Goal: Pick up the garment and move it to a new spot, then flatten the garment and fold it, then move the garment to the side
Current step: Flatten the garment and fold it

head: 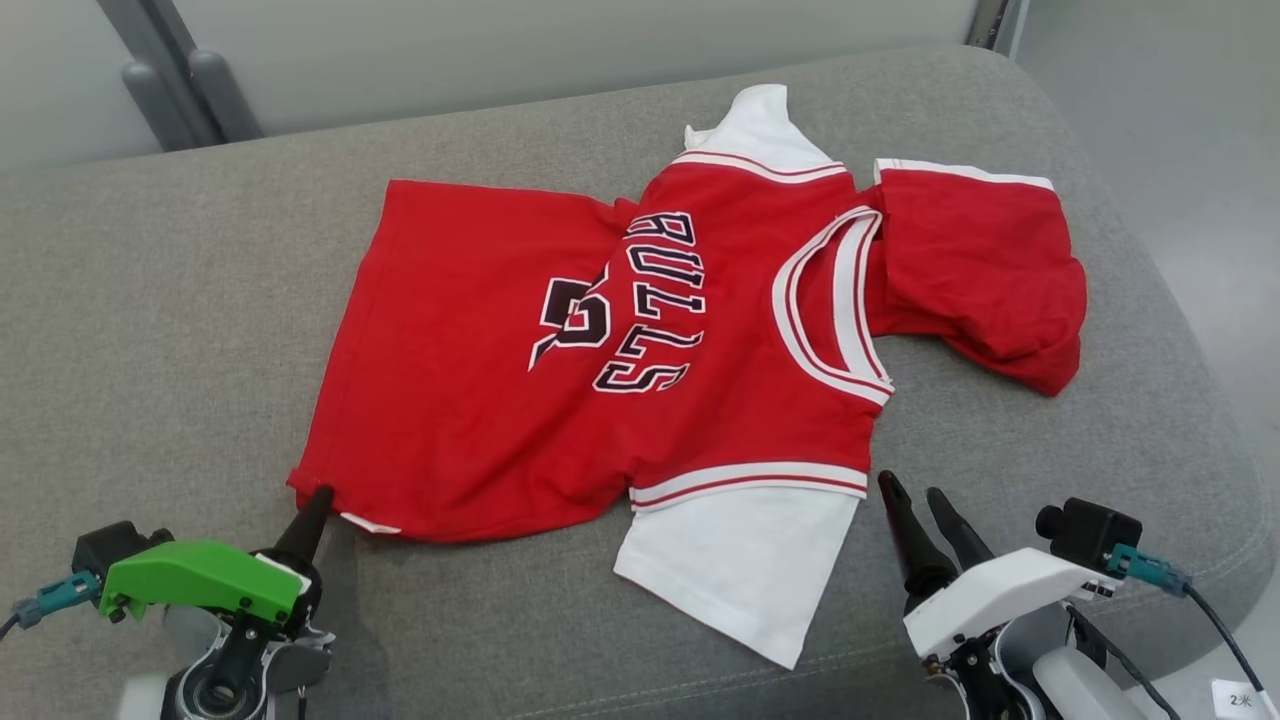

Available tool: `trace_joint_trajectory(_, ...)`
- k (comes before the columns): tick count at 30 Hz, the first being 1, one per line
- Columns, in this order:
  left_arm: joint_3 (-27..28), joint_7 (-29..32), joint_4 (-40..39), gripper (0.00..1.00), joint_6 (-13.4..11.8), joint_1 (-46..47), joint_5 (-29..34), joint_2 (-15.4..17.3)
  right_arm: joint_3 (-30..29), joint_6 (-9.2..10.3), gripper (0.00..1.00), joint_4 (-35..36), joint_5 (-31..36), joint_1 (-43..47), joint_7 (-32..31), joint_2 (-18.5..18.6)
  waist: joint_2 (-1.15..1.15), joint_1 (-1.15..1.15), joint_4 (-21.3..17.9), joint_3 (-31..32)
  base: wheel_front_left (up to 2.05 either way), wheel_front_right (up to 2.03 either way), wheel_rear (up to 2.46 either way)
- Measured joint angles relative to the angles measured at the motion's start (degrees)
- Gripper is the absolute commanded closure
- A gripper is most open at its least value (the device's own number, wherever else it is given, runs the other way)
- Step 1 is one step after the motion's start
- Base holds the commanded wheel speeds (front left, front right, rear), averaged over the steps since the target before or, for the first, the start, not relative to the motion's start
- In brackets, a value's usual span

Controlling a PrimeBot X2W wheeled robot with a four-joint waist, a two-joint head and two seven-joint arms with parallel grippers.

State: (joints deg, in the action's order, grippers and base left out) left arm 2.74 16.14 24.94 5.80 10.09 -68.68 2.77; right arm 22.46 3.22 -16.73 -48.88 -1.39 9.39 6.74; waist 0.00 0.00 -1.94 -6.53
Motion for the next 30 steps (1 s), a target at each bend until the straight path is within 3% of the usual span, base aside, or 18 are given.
trace_joint_trajectory(14,-2.44,0.02,-3.02,1.00,0.00,1.18,1.36,-0.13,0.04,0.31,0.00,-7.22,-0.11,-5.31,-1.47,-0.70,0.00,0.00,2.65,-3.78,0.00,0.00,0.00)
trace_joint_trajectory(25,-2.81,-0.01,-3.89,1.00,0.00,1.71,1.37,-0.25,-0.09,-1.04,0.00,-10.56,-1.21,-7.13,-1.44,-1.42,0.00,0.00,3.40,-4.86,0.00,0.00,0.00)
trace_joint_trajectory(28,-2.99,-0.01,-4.35,1.00,0.00,1.71,1.37,-0.26,0.13,-1.66,0.47,-11.29,-1.53,-8.01,-1.45,-1.57,0.00,0.00,3.46,-5.00,0.00,0.00,0.00)
trace_joint_trajectory(30,-3.14,-0.02,-4.63,1.00,0.00,1.72,1.36,-0.27,0.31,-1.72,0.63,-11.87,-1.68,-8.65,-1.45,-1.75,0.00,0.00,3.50,-5.08,0.00,0.00,0.00)
